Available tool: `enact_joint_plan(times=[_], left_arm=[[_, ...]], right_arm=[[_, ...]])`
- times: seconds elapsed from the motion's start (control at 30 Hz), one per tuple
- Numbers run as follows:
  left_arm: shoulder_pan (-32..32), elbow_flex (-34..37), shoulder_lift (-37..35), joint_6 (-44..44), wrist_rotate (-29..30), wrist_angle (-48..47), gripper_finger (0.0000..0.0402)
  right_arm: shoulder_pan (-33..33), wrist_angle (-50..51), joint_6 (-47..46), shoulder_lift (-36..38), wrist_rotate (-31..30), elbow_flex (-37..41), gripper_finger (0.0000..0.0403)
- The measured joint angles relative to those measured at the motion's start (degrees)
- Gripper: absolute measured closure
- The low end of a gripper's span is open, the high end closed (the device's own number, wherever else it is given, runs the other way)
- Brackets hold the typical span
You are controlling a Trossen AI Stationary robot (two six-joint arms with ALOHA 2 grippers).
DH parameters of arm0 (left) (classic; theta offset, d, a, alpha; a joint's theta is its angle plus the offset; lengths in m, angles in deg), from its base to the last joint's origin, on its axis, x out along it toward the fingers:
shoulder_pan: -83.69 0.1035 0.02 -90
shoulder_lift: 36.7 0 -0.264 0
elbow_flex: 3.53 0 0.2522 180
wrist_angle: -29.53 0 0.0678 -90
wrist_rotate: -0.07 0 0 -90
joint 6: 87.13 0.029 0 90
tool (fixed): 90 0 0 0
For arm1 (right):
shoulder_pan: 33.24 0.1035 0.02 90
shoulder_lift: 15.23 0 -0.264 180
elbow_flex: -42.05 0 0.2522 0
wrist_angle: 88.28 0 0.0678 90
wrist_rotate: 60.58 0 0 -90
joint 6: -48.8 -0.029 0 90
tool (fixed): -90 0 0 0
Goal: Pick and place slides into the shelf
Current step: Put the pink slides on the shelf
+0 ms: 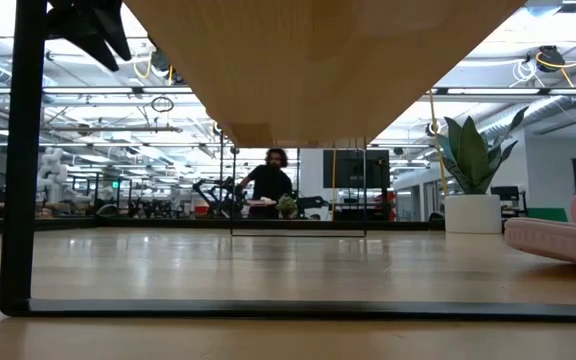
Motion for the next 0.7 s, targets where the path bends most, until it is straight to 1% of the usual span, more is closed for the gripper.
enact_joint_plan(times=[0.13, 0.3, 0.57, 0.63, 0.7], left_arm=[[0.0, 0.0, 0.0, 0.6, 0.0, -1.0, 0.0272], [0.0, 0.0, 0.0, 0.6, 0.0, -1.8, 0.0272], [0.0, 0.0, 0.0, 0.6, -0.2, -1.9, 0.0272], [0.0, 0.0, 0.0, 0.6, -0.5, -1.8, 0.0272], [0.0, 0.0, 0.0, 0.6, -0.7, -1.6, 0.0272]], right_arm=[[3.2, 0.0, -2.9, -0.5, 0.0, 0.0, 0.0277], [6.4, 0.0, -9.7, -1.4, 0.0, 0.0, 0.0277], [9.1, 0.3, -11.9, -4.4, 0.0, 0.0, 0.0277], [9.3, 0.6, -15.0, -5.4, 0.0, 0.0, 0.0277], [9.2, 1.1, -19.9, -6.1, 0.0, 0.0, 0.0277]])
